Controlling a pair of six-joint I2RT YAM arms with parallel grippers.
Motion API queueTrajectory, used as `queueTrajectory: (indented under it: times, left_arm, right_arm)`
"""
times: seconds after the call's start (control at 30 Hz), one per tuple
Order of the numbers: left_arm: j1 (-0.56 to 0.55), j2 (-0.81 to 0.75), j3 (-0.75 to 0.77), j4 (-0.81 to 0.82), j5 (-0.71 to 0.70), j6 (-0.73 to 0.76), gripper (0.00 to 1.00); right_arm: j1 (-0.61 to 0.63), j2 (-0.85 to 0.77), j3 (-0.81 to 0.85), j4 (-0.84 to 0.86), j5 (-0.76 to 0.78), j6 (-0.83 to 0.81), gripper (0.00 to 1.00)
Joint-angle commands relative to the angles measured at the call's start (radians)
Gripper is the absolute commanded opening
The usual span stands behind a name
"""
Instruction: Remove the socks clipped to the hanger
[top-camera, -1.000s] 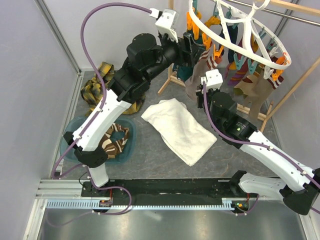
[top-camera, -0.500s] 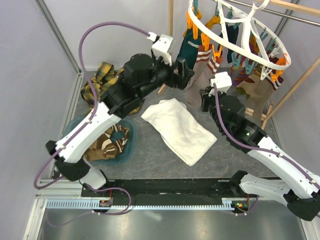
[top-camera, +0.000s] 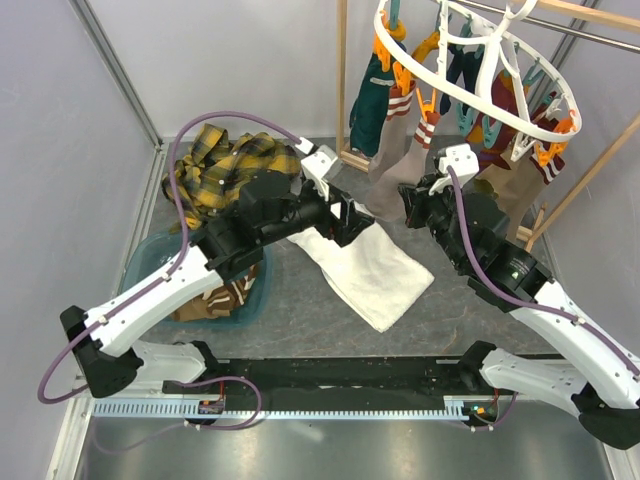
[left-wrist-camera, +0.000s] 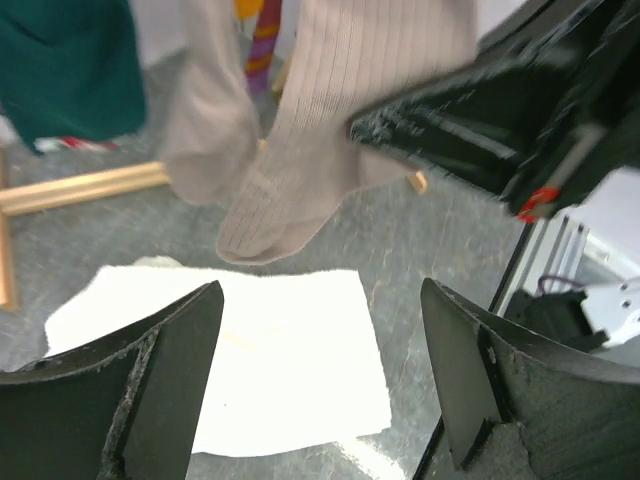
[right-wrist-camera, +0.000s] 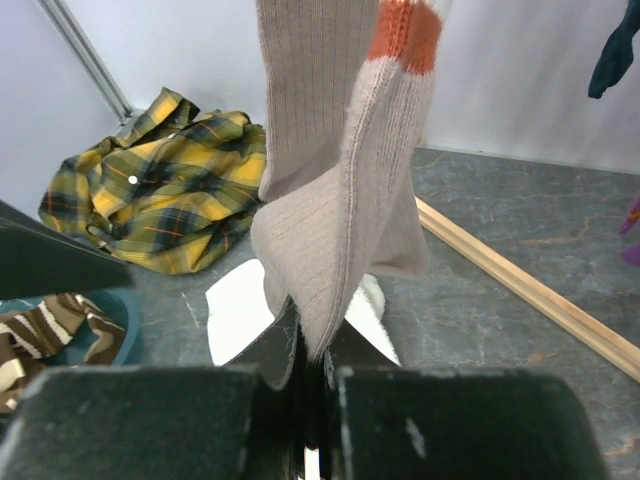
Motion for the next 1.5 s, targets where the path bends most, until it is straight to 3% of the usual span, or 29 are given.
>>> queueTrajectory:
  times: [0.0,0.47,0.57,0.6,0.63,0.7,0.73,0.8,1.1,1.17,1.2,1.3,1.47]
  left_arm:
    - [-0.001,0.04,-0.013,0.146,0.107,0.088,0.88]
    - [-0.001,0.255,0.086,0.227,0.142,0.172,0.88]
    - [0.0,0.26,0.092,0.238,0.171,0.172,0.72]
    - [-0.001,0.258,0.092,0.262,0.19,0.172,0.62]
    - [-0.001,0.254,0.091,0.273,0.199,0.169,0.4]
    - [-0.002,0.238,0.079,0.282,0.21,0.152,0.25]
    - [-0.003,0.235,0.073,0.285,0.211,0.148,0.12]
    - [-0.003,0.223,0.06,0.288,0.222,0.139,0.02]
    - [-0.003,0.208,0.028,0.293,0.259,0.091,0.02]
    - [-0.001,0.205,0.013,0.295,0.257,0.066,0.02]
    - [-0.003,0.202,0.002,0.308,0.256,0.056,0.02]
    - [-0.003,0.194,-0.036,0.319,0.256,0.01,0.02]
    - [-0.026,0.172,-0.089,0.361,0.242,-0.018,0.02]
  right_arm:
    - [-0.006,-0.024,0.058,0.004,-0.047,0.055,0.0]
    - [-0.013,-0.059,0.057,0.002,-0.075,0.074,0.0]
    - [-0.013,-0.062,0.052,0.002,-0.08,0.078,0.0]
    - [-0.014,-0.064,0.051,0.001,-0.08,0.081,0.0]
    - [-0.013,-0.065,0.049,0.001,-0.081,0.083,0.0]
    - [-0.013,-0.071,0.048,-0.001,-0.08,0.084,0.0]
    - [-0.013,-0.075,0.048,-0.003,-0.084,0.084,0.0]
    - [-0.013,-0.082,0.043,-0.009,-0.089,0.083,0.0]
    - [-0.013,-0.121,0.054,-0.053,-0.083,0.083,0.01]
    - [-0.013,-0.13,0.069,-0.079,-0.061,0.081,0.13]
    - [-0.013,-0.131,0.078,-0.094,-0.055,0.083,0.25]
    - [-0.013,-0.121,0.152,-0.179,-0.028,0.103,0.41]
    - [-0.013,-0.041,0.342,-0.307,0.017,0.104,0.51]
